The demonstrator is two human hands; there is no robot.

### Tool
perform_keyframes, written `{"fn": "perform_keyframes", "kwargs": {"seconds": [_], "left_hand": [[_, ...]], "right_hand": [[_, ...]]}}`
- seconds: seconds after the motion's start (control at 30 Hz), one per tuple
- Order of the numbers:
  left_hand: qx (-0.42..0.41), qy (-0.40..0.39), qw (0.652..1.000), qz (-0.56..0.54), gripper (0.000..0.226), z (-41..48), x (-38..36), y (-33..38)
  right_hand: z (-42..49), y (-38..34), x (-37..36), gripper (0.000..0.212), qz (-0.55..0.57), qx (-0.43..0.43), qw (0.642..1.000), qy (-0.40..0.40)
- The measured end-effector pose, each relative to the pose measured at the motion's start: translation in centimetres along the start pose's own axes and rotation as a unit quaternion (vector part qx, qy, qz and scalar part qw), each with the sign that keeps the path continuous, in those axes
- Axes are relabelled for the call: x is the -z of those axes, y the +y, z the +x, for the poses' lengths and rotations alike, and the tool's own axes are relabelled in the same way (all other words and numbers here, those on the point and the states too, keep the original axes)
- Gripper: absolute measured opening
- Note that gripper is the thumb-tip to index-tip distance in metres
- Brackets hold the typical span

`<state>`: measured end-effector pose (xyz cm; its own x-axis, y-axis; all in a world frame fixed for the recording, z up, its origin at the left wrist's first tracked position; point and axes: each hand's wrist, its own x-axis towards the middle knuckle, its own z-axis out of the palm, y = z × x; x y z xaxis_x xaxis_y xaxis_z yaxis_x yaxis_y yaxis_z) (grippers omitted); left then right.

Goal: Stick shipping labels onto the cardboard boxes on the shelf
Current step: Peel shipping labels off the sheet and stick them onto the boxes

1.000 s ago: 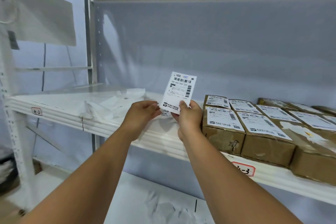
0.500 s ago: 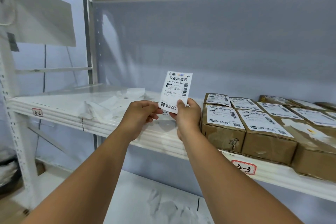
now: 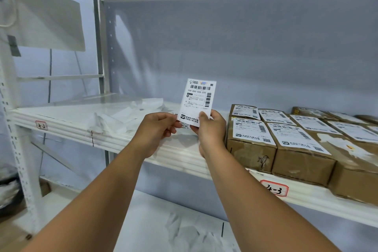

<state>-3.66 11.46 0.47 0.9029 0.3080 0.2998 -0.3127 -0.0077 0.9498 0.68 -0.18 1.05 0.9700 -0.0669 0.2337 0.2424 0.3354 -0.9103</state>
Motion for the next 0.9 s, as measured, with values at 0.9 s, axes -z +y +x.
{"fn": "perform_keyframes", "kwargs": {"seconds": [0.9], "left_hand": [[-0.031, 0.01, 0.999, 0.006, 0.018, -0.3, 0.0, -0.1]], "right_hand": [[-1.1, 0.2, -0.4, 0.037, -0.257, 0.142, 0.955, -0.036]]}}
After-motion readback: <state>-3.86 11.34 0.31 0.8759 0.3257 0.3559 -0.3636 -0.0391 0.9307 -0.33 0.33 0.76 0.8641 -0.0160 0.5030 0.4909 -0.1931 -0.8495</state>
